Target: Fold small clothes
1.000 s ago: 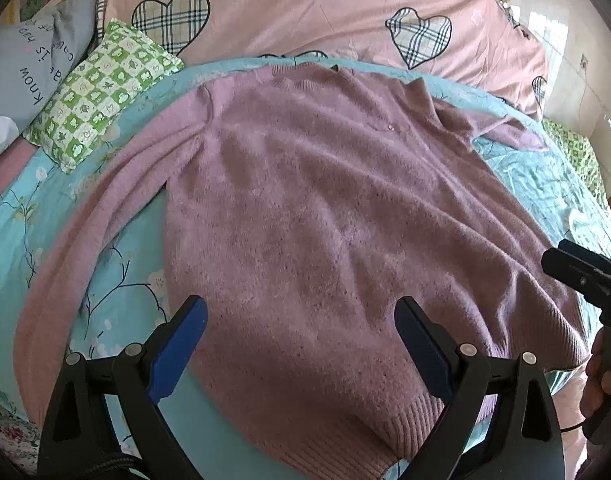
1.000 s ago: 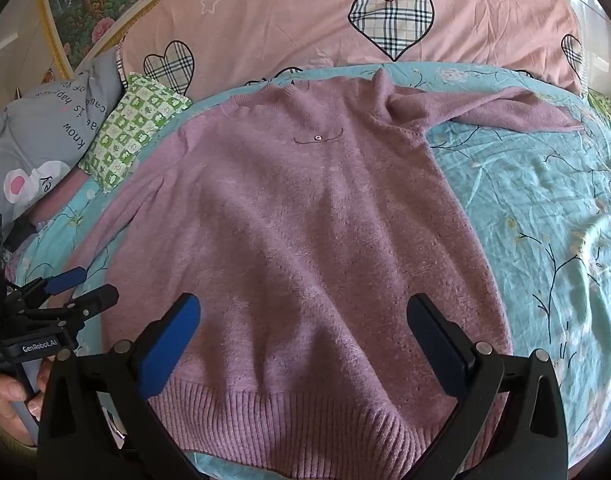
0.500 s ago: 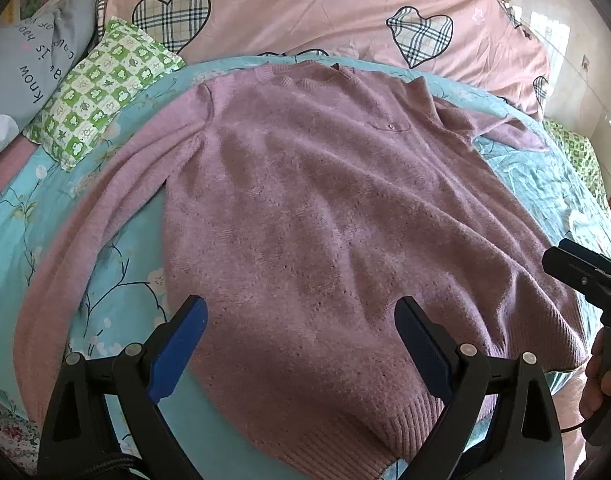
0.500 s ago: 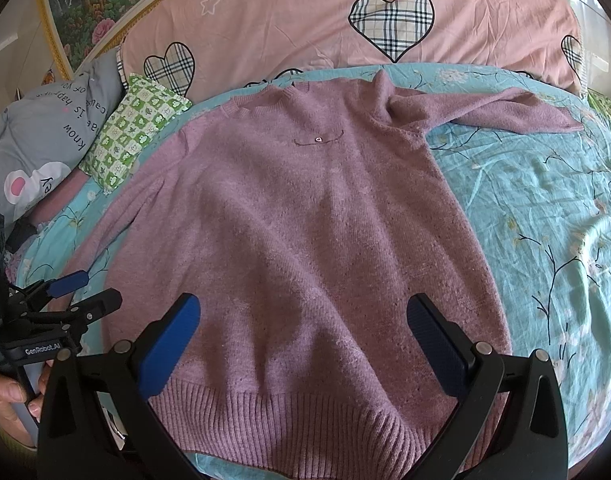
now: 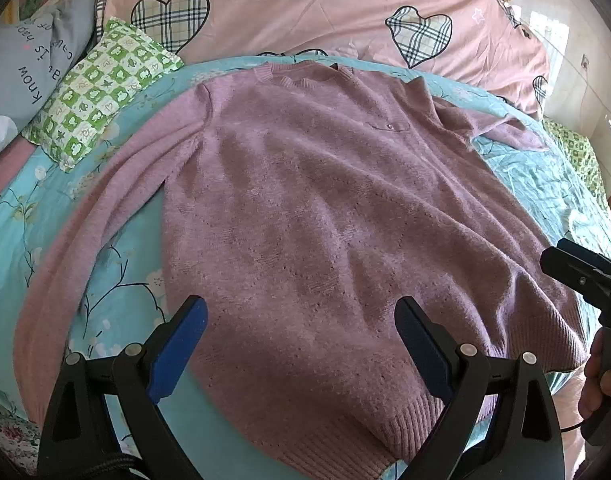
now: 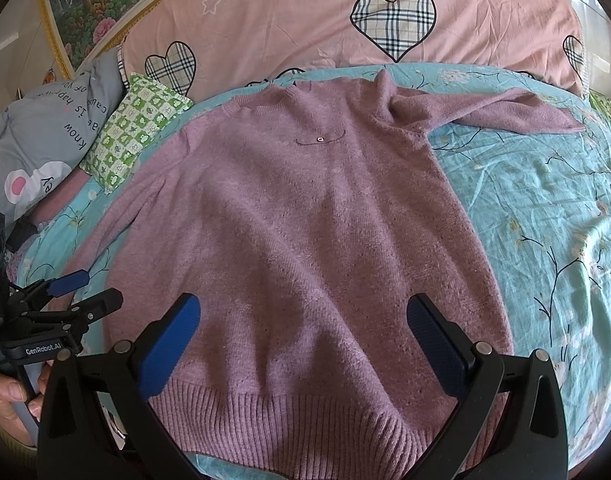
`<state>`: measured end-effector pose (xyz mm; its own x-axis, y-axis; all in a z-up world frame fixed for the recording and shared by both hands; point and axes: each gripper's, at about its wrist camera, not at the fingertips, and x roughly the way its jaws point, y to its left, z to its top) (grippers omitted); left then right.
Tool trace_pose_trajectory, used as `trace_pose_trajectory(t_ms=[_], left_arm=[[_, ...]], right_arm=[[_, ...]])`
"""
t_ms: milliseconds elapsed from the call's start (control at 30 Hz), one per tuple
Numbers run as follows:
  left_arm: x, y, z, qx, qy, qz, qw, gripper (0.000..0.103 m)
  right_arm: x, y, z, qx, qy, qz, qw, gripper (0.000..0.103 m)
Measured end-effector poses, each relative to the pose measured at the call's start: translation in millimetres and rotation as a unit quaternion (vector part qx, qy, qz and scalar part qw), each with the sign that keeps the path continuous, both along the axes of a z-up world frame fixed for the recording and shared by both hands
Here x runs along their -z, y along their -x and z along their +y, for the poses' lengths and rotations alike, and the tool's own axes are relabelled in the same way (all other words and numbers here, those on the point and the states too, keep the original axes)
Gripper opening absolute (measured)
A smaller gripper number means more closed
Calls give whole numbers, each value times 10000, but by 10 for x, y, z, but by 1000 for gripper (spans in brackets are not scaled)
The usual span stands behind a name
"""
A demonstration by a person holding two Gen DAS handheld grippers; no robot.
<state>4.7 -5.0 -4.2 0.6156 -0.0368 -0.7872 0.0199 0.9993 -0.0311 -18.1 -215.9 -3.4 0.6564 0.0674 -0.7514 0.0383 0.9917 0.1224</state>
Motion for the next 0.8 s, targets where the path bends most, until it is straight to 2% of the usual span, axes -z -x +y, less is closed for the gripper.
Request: trace_pose_trajectory(t_ms=[533, 800], left_arm=[[50, -11, 8, 18, 50, 80, 10000, 95], [112, -53, 7, 156, 200, 120, 9996, 95]], right_arm=[[44, 20, -49, 35, -66, -6, 10000, 103], [82, -13, -121, 134, -134, 34, 9998, 103]])
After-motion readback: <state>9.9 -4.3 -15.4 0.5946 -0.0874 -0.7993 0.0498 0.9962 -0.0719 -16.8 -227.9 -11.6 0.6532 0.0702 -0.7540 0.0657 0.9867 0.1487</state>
